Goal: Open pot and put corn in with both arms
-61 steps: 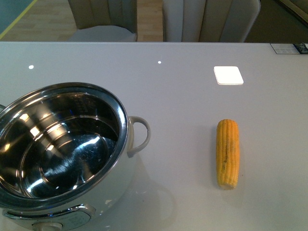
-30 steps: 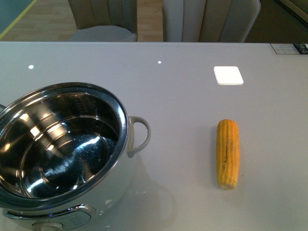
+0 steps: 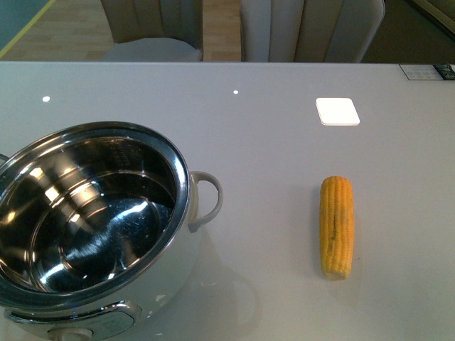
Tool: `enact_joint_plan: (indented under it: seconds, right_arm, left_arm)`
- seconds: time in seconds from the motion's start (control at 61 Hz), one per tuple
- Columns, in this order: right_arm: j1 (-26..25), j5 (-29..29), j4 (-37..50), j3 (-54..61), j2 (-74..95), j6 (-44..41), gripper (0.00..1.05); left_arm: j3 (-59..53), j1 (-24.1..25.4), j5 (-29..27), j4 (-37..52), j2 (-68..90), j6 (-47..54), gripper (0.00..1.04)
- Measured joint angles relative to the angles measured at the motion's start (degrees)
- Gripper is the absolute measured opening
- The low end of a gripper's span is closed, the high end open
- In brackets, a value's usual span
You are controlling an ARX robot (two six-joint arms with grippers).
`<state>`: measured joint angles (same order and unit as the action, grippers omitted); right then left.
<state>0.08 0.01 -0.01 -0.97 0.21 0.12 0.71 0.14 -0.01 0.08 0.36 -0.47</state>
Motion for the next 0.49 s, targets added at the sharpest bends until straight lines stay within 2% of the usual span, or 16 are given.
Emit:
enact_joint_plan:
  seconds: [0.213, 0.492]
  right_arm:
    - [0.0, 0.0, 0.0, 0.0, 0.0, 0.0, 0.96]
    - [0.0, 0.0, 0.0, 0.0, 0.0, 0.0, 0.96]
  left_arm:
    - [0.0, 0.0, 0.0, 0.0, 0.0, 0.0, 0.04]
    - [0.0, 0.0, 0.0, 0.0, 0.0, 0.0, 0.55]
